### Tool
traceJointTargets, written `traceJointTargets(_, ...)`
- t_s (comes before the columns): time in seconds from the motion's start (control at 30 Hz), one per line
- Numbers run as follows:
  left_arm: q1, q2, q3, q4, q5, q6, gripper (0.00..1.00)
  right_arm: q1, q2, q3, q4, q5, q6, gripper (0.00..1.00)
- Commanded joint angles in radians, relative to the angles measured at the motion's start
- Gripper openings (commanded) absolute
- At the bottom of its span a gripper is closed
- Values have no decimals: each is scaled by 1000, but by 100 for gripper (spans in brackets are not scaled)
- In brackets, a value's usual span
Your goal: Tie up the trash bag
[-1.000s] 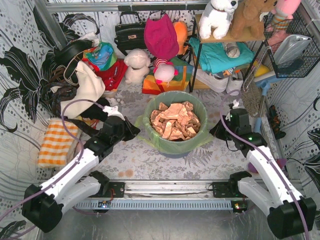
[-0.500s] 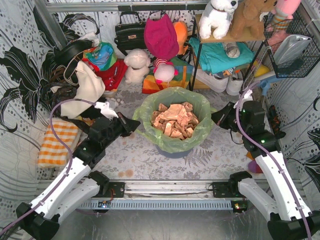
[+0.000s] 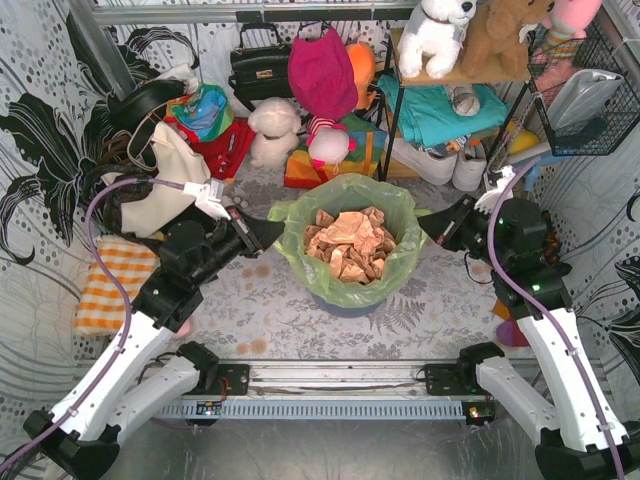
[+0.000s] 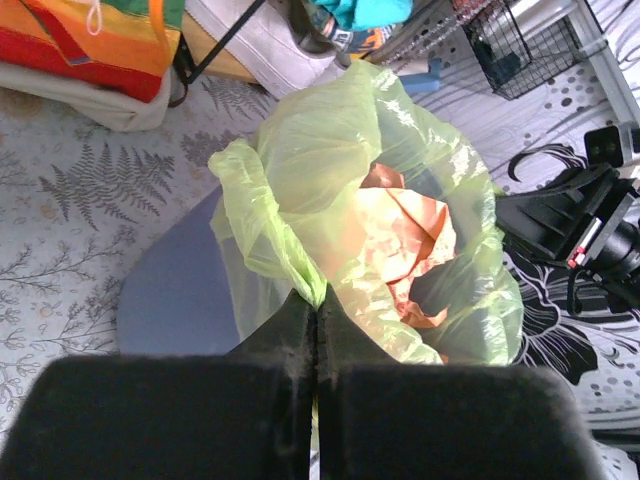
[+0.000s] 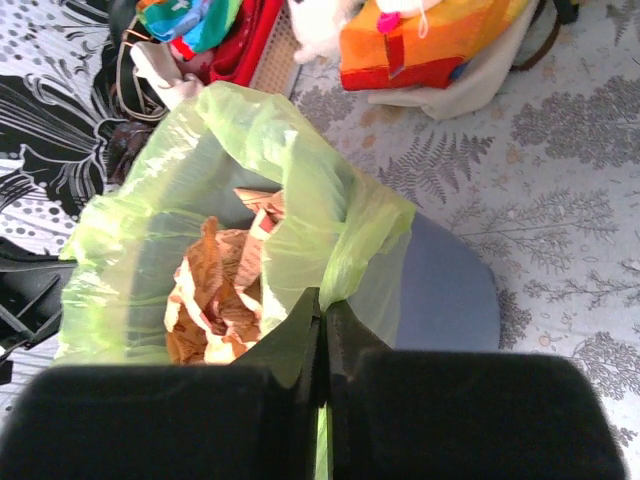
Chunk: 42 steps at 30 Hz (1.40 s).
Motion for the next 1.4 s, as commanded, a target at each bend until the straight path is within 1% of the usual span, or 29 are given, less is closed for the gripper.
traceJointTargets(0.0, 2, 3, 61, 56, 51, 20, 0, -5, -14, 67, 40, -33, 22, 0)
traceJointTargets(0.13, 2, 30, 92, 72, 95, 15, 0, -5, 0, 89, 54, -80, 28, 0)
traceJointTargets(0.33, 1, 115, 146, 79, 175, 3, 0, -4, 49, 69, 147, -195, 69, 0)
traceJointTargets(0.47, -1, 185, 172, 90, 264, 4, 0, 15, 91, 44, 189, -263, 93, 0)
traceJointTargets(0.6, -4, 236, 177, 107, 324, -12, 0, 63, 108, 13, 203, -245, 89, 0)
traceJointTargets(0.73, -19, 261, 190, 132, 333, -27, 0, 133, 144, -9, 266, -227, 117, 0)
traceJointTargets(0.83, -44, 293, 218, 161, 333, -28, 0, 218, 180, -3, 311, -186, 123, 0)
traceJointTargets(0.93, -81, 334, 259, 178, 327, -24, 0, 272, 209, 13, 342, -153, 125, 0)
traceJointTargets(1.13, -130, 429, 314, 245, 325, -29, 0, 317, 262, 41, 407, -124, 133, 0)
traceJointTargets(1.37, -173, 478, 352, 293, 321, -44, 0, 338, 300, 65, 450, -104, 139, 0)
